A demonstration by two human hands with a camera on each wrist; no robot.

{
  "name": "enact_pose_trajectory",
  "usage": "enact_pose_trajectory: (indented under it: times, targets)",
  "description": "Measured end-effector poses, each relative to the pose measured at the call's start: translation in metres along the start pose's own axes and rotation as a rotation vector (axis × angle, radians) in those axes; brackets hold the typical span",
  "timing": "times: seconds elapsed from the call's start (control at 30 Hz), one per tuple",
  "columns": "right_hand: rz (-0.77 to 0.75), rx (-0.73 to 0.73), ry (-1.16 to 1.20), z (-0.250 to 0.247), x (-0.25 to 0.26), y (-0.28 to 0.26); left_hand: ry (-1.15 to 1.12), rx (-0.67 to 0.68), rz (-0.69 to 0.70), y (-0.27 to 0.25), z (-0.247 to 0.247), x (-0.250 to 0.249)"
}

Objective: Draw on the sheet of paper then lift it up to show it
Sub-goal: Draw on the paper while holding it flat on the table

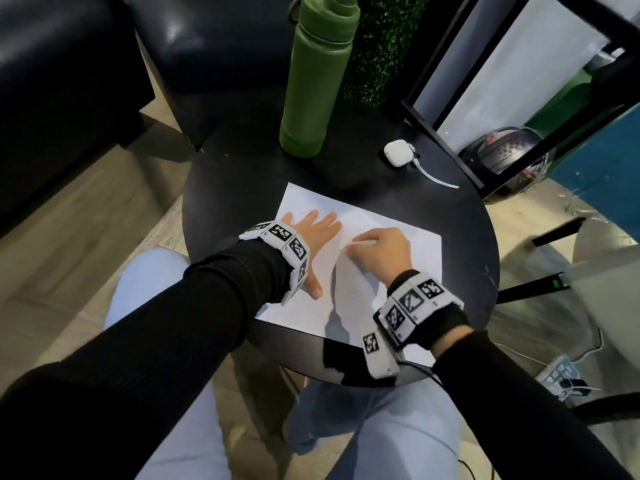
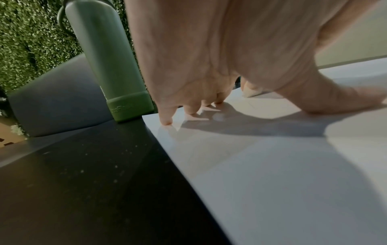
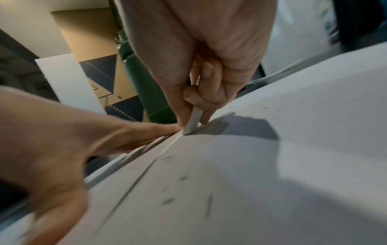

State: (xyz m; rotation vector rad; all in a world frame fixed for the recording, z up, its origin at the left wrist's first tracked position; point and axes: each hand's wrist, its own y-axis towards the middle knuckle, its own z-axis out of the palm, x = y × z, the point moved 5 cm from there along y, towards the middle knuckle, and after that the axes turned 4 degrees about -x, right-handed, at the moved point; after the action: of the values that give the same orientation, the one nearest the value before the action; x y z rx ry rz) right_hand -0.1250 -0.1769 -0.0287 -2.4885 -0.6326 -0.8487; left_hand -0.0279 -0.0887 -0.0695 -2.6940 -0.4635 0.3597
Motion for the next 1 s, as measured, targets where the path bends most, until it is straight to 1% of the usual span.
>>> enact_pose_trajectory:
  times: [0.07, 0.1, 0.2, 0.23, 0.27, 0.3, 0.37, 0.43, 0.5, 0.6, 0.63, 0.7, 0.77, 0.83, 0.87, 0.97, 1.0]
  targets:
    - [0.036, -0.061, 0.031, -0.002, -0.001, 0.002, 0.002, -0.005, 0.0, -0.001, 0.0, -0.001]
    - [0.026, -0.051, 0.026, 0.003, 0.0, -0.005, -0.003, -0.003, -0.002, 0.0, 0.001, -0.001]
    - [-0.028, 0.105, 0.006, 0.024, 0.004, -0.034, 0.002, -0.008, -0.01, 0.001, 0.002, 0.002]
    - [-0.04, 0.152, 0.002, 0.027, 0.004, -0.037, 0.005, -0.01, -0.01, 0.002, 0.001, 0.002]
    - [-0.044, 0.166, 0.001, 0.025, 0.006, -0.034, 0.002, -0.007, -0.006, 0.002, 0.001, 0.002]
    - [-0.041, 0.143, -0.002, 0.02, 0.006, -0.026, -0.004, -0.002, -0.001, 0.001, 0.001, 0.002]
    - [-0.008, 0.035, -0.002, 0.005, 0.005, -0.007, -0.004, 0.005, 0.001, -0.001, 0.0, 0.0]
    - [0.023, -0.051, 0.01, 0.001, 0.004, 0.001, -0.002, 0.001, 0.0, -0.004, -0.001, -0.002]
    - [0.009, -0.041, -0.003, 0.011, 0.004, -0.008, 0.011, -0.007, 0.005, -0.003, 0.0, -0.002]
    - [-0.043, 0.097, -0.001, 0.028, 0.006, -0.03, 0.031, -0.02, -0.008, -0.001, 0.001, 0.001]
    - [-0.06, 0.117, -0.008, 0.027, 0.008, -0.029, 0.029, -0.023, -0.009, 0.0, 0.002, 0.002]
    - [-0.07, 0.065, -0.045, 0.016, 0.011, -0.015, 0.02, -0.015, 0.001, 0.0, 0.001, 0.0]
    - [-0.022, -0.034, -0.064, 0.004, 0.009, 0.0, 0.016, -0.001, 0.004, -0.001, 0.002, 0.0]
    - [-0.005, -0.075, -0.075, 0.006, 0.01, 0.0, 0.012, 0.002, -0.002, -0.001, 0.003, -0.001]
    - [-0.033, -0.052, -0.077, 0.011, 0.012, -0.005, 0.014, 0.0, -0.006, 0.0, 0.003, 0.0]
    - [-0.142, 0.129, -0.122, 0.034, 0.019, -0.027, 0.045, -0.017, -0.023, 0.003, 0.002, 0.001]
    - [-0.165, 0.168, -0.155, 0.036, 0.02, -0.03, 0.048, -0.015, -0.026, 0.004, 0.002, 0.001]
